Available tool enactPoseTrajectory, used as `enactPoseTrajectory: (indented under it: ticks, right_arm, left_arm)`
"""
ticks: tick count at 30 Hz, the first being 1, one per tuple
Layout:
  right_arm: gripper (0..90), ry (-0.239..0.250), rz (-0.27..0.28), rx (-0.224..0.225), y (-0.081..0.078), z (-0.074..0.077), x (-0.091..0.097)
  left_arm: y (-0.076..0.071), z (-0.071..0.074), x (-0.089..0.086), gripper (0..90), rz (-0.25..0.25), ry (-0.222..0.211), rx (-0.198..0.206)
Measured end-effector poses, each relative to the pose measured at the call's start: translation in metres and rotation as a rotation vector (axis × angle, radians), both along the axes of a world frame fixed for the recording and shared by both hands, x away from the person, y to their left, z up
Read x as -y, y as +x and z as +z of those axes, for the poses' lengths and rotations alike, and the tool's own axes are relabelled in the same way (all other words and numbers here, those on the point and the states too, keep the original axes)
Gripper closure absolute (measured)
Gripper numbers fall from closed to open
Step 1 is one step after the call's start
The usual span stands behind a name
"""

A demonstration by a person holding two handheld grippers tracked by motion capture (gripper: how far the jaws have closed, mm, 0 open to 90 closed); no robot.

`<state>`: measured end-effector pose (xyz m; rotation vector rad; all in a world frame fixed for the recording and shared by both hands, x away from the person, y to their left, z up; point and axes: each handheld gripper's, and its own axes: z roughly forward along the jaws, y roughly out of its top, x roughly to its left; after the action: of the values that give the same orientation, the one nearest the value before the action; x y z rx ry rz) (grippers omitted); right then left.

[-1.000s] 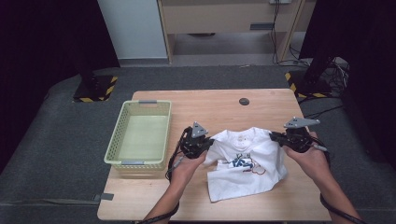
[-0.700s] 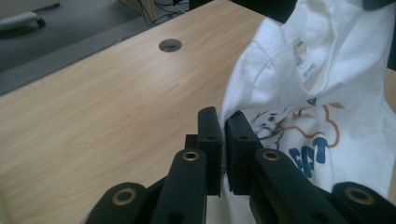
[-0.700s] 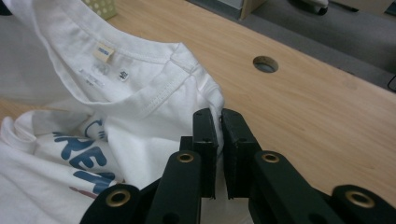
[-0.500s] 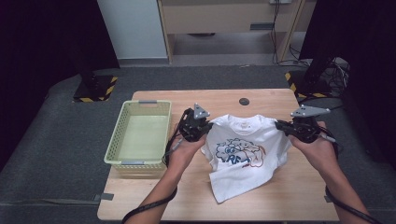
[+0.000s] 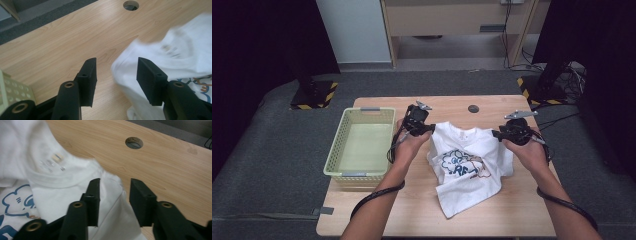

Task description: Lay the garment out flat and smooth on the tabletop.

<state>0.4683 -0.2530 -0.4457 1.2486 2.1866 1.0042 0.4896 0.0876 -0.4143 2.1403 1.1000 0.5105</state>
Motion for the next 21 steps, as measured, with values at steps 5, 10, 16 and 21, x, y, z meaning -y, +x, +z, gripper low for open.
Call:
enactPoseTrajectory:
  ticks: [5, 10, 16, 21]
  right_arm:
    - [45.7, -0.008, 0.020, -0.015, -0.014, -0.004, 0.001]
    - [43.4, -0.020, 0.054, -0.025, -0.039, -0.009, -0.001]
    - [42.3, -0.021, 0.093, -0.040, -0.070, -0.018, -0.012]
    - [41.5, -0.034, 0.144, -0.047, -0.096, -0.025, -0.021]
  left_arm:
    - [-0.014, 0.000, -0.002, 47.2, -0.015, -0.021, 0.008]
    - [-0.035, 0.000, 0.001, 45.5, -0.051, -0.016, 0.018]
    - [-0.062, -0.012, 0.008, 44.1, -0.076, -0.029, 0.017]
    - [-0.081, -0.021, 0.013, 43.7, -0.097, -0.026, 0.018]
